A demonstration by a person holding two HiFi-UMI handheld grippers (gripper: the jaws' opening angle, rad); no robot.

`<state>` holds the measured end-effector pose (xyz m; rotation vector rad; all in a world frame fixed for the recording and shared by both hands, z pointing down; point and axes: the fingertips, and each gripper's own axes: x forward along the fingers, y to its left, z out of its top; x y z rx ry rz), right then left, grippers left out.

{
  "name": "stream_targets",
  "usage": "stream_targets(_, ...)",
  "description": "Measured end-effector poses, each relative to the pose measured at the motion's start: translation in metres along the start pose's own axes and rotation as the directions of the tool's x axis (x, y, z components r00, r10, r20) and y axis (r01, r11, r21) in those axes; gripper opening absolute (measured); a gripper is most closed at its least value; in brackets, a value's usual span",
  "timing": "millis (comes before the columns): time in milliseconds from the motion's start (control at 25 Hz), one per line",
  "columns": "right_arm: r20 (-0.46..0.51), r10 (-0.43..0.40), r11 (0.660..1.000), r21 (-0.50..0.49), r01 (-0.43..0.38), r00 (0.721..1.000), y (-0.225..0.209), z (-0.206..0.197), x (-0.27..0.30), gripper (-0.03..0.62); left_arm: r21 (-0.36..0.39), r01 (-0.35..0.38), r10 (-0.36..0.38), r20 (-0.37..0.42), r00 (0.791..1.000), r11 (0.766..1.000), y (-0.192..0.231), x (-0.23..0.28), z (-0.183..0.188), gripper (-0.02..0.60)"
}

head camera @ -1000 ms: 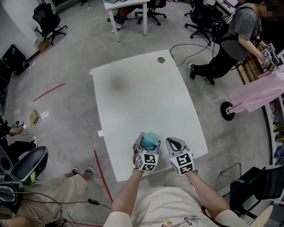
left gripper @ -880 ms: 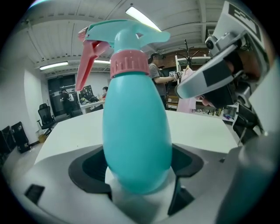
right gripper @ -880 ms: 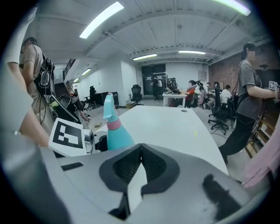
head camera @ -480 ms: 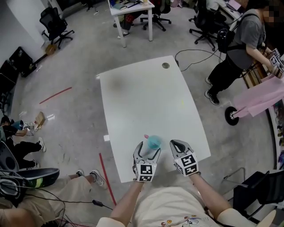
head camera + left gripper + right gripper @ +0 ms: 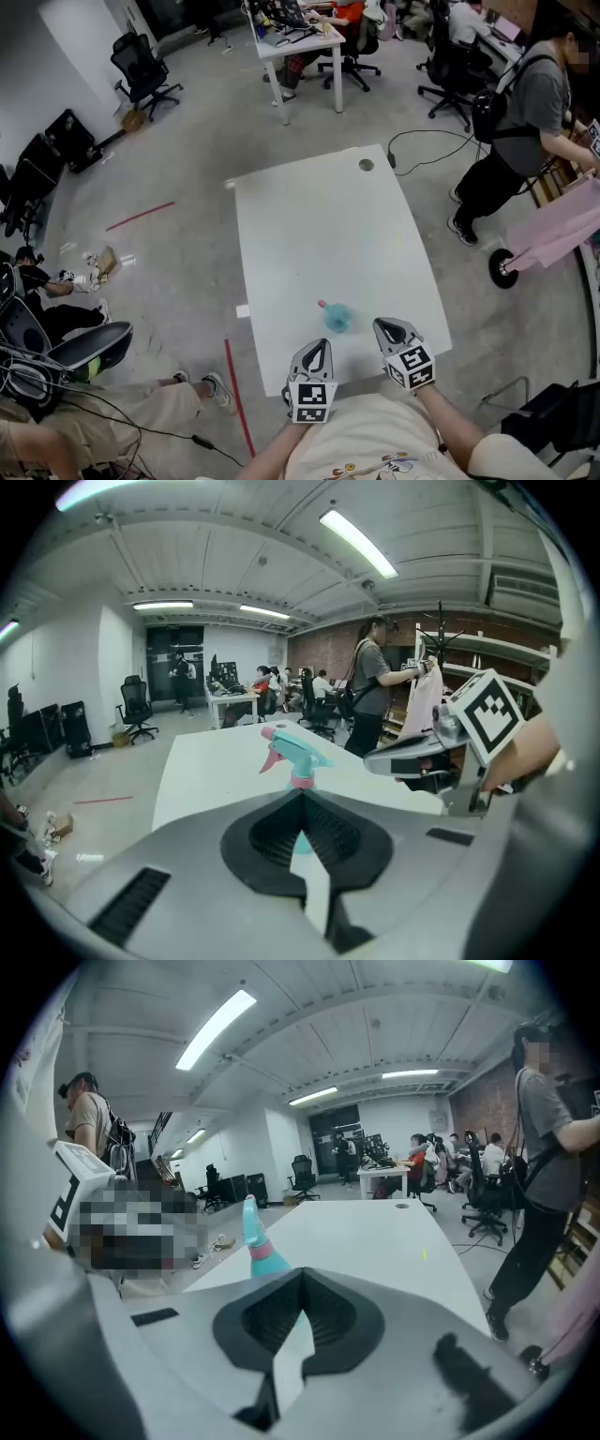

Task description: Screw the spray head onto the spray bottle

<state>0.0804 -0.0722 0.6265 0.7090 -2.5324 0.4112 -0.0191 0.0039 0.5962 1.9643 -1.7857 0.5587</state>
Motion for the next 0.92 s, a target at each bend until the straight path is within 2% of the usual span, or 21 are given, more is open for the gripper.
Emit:
stream_targets(160,0.008,0.030,1.000,0.006,-0.030,1.000,0.015,0.009,0.003,0.005,-0.037,-0.024,0.023,-0.012,1.000,0.999,0.007,0.000,0.007,0.006)
stream_targets(320,0.004,0.052,0.998,-0.022,-0.051,0.999,0.025,0.014,0.005,0.005,-0.055,-0.014,0.012,-0.031,0.999,0.998,0.006,0.003,0.006,0.005)
stream_targets(480,0.006,0.038,0.999,0.007,-0.038,0.999,0.021,0.019,0.002,0.005,-0.082,0.033,-0.042,-0.102,0.994,0.996,-0.005,0.007,-0.002,0.005)
stream_targets(920,-0.021,0.022,0.999,0.047,-0.021,1.000,0.006,-0.002,0.008,0.005,-0.093,0.008,-0.025,-0.185,0.983,0.996,-0.012,0.024,-0.018,0.006)
